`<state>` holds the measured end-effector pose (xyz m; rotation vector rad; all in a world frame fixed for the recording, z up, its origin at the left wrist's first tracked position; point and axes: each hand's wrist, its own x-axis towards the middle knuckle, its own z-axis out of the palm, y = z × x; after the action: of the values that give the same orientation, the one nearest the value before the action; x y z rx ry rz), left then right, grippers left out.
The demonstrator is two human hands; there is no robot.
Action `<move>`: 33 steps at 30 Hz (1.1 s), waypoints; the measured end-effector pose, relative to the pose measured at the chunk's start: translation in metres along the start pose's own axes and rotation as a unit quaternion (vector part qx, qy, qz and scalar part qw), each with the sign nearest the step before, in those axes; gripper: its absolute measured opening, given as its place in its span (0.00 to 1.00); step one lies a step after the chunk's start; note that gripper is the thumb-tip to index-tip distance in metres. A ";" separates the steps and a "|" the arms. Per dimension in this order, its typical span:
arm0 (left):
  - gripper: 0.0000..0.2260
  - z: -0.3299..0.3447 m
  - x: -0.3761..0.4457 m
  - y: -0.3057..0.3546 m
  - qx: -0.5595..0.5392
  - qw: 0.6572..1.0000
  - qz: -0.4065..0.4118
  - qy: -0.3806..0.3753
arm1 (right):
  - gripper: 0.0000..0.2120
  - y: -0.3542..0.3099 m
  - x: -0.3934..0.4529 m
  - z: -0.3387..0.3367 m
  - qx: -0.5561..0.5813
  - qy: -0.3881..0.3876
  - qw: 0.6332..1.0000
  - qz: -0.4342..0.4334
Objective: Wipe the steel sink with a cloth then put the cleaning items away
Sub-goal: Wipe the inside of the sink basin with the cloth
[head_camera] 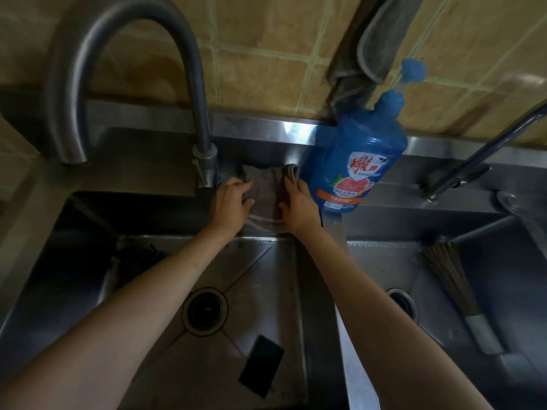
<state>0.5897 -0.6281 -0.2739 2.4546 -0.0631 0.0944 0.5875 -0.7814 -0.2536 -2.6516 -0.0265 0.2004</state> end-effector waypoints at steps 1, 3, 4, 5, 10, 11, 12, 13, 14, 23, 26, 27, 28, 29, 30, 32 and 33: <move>0.22 0.001 0.004 -0.001 0.011 1.000 0.000 -0.001 | 0.31 0.000 0.007 0.001 -0.005 -0.011 1.000 0.000; 0.23 0.004 0.009 -0.003 0.041 0.999 0.003 -0.023 | 0.34 0.002 0.016 0.003 -0.012 -0.031 0.999 0.006; 0.24 0.005 0.010 -0.003 0.056 0.998 0.003 -0.038 | 0.34 0.004 0.018 0.005 -0.020 -0.040 0.999 0.009; 0.25 0.007 0.011 -0.004 0.066 0.997 0.000 -0.050 | 0.35 0.005 0.019 0.008 -0.035 -0.044 0.998 0.008; 0.28 0.005 0.015 -0.008 0.144 0.985 0.032 -0.086 | 0.31 0.008 0.014 0.014 -0.155 0.027 0.985 -0.074; 0.28 0.003 0.015 -0.009 0.154 0.982 0.045 -0.096 | 0.32 0.007 0.014 0.015 -0.180 0.016 0.978 -0.106; 0.29 0.002 0.015 -0.009 0.160 0.979 0.057 -0.110 | 0.33 0.008 0.015 0.017 -0.199 -0.009 0.971 -0.129; 0.30 0.001 0.015 -0.009 0.170 0.975 0.068 -0.128 | 0.36 0.009 0.017 0.019 -0.210 -0.039 0.967 -0.137; 0.31 0.001 0.014 -0.010 0.186 0.969 0.076 -0.147 | 0.37 0.010 0.018 0.021 -0.211 -0.067 0.967 -0.128; 0.32 0.005 0.021 -0.004 0.271 0.935 0.059 -0.219 | 0.42 0.029 0.022 0.025 -0.234 -0.116 0.962 -0.078; 0.31 0.006 0.025 0.000 0.270 0.931 0.057 -0.240 | 0.41 0.027 0.020 0.023 -0.234 -0.109 0.964 -0.065; 0.31 0.006 0.026 0.001 0.270 0.930 0.055 -0.245 | 0.40 0.026 0.020 0.022 -0.232 -0.109 0.965 -0.062; 0.31 0.006 0.026 0.001 0.271 0.929 0.054 -0.247 | 0.39 0.026 0.020 0.021 -0.227 -0.107 0.966 -0.059; 0.31 0.005 0.026 0.000 0.272 0.929 0.055 -0.245 | 0.38 0.025 0.019 0.020 -0.225 -0.105 0.967 -0.056; 0.31 0.005 0.026 -0.001 0.273 0.929 0.057 -0.242 | 0.37 0.025 0.018 0.019 -0.227 -0.104 0.967 -0.054; 0.31 0.005 0.025 -0.003 0.276 0.929 0.061 -0.237 | 0.37 0.024 0.015 0.018 -0.243 -0.105 0.963 -0.058; 0.31 0.005 0.024 -0.003 0.277 0.929 0.063 -0.235 | 0.37 0.024 0.015 0.018 -0.247 -0.109 0.961 -0.061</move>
<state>0.6137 -0.6293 -0.2782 2.9809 -0.4618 -0.4885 0.5993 -0.7940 -0.2825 -3.0934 -0.3541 0.5008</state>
